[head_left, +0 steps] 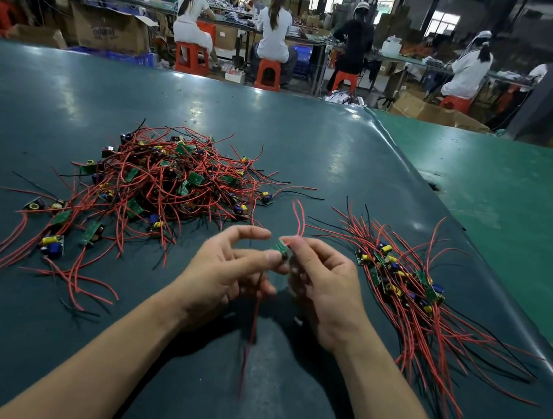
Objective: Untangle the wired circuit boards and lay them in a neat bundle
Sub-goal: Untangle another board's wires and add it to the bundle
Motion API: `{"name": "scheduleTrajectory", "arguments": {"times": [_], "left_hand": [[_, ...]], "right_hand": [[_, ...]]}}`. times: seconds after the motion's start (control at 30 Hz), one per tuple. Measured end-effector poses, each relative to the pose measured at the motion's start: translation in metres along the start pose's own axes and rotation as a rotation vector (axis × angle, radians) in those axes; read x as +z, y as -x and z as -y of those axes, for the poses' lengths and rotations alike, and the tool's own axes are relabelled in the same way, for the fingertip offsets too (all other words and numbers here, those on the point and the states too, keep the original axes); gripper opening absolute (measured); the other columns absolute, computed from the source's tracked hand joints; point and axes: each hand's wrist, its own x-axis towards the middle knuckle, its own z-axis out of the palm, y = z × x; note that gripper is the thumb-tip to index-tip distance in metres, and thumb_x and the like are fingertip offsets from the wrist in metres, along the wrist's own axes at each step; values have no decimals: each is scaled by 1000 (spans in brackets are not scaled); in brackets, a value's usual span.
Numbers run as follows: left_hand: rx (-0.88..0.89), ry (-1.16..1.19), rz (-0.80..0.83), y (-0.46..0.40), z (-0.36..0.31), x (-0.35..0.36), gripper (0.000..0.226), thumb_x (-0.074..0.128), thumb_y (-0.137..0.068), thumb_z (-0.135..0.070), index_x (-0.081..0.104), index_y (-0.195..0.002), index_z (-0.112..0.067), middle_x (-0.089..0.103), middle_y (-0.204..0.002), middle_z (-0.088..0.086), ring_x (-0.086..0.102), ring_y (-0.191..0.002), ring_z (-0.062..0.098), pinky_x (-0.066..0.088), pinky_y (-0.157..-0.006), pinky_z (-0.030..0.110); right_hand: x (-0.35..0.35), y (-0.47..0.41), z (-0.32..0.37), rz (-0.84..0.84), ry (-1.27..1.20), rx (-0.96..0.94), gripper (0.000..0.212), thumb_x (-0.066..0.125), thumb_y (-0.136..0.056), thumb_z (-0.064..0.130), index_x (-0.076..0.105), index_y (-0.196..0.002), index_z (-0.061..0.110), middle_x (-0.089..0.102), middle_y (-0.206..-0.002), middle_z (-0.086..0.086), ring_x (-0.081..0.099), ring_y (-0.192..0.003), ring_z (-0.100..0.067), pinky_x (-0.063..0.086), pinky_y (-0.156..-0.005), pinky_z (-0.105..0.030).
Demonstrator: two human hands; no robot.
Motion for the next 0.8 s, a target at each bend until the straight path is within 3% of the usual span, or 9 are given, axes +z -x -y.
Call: {"name": "scheduleTrajectory", "arguments": {"times": [0.07, 0.2, 0.3, 0.43, 0.57, 0.73, 0.8], "left_hand": [[-59, -53, 14, 1, 2, 1, 38, 73, -68, -17, 57, -102, -8, 74, -81, 15, 64, -50, 19, 51, -47, 23], [-121, -53, 55, -1, 0, 0, 30, 72, -68, -29, 66, -88, -7, 71, -76, 17, 64, -49, 17, 50, -45, 21], [-156, -81, 87, -2, 1, -2, 24, 74, -68, -27, 69, -82, -8, 69, -70, 17, 61, -46, 17, 48, -44, 21], [-112, -53, 28, -2, 5, 1, 26, 81, -60, -24, 71, -81, -11, 64, -65, 14, 57, -48, 21, 47, -43, 23], [0, -148, -58, -2, 10, 3, 38, 82, -61, -20, 65, -90, -2, 57, -56, 10, 50, -41, 17, 41, -40, 20], [-7, -305, 11, 0, 9, 5, 34, 75, -74, -14, 60, -100, 1, 62, -56, 10, 57, -45, 21, 44, -41, 21], [-37, -338, 49, 0, 10, 5, 22, 71, -81, -8, 60, -98, 2, 65, -60, 14, 57, -43, 20, 46, -41, 23]], "right_hand": [[0, -1, 0, -38, 8, 21, 10, 72, -81, 22, 75, -75, 15, 61, -57, -2, 48, -45, -9, 30, -39, -17], [0, -1, 1, -16, -71, 70, 12, 69, -84, 13, 77, -75, 15, 61, -66, -7, 51, -51, -15, 39, -52, -24], [0, -1, 2, -20, -60, 101, 24, 60, -90, 5, 76, -76, 15, 57, -60, -5, 49, -44, -11, 44, -45, -22], [2, 1, 1, -16, -49, 62, 14, 68, -88, 14, 66, -74, 13, 53, -53, 3, 44, -38, -5, 38, -38, -16], [-1, 0, -5, -117, 469, -238, 15, 70, -89, 14, 69, -75, 19, 68, -68, 0, 57, -62, -7, 48, -60, -25], [1, 0, -6, -130, 475, -253, 23, 61, -93, 5, 72, -78, 19, 71, -70, 10, 61, -66, 0, 47, -62, -14], [0, 0, -7, -131, 556, -265, 23, 62, -93, 10, 71, -78, 22, 72, -73, 7, 63, -68, -8, 51, -63, -21]]}}
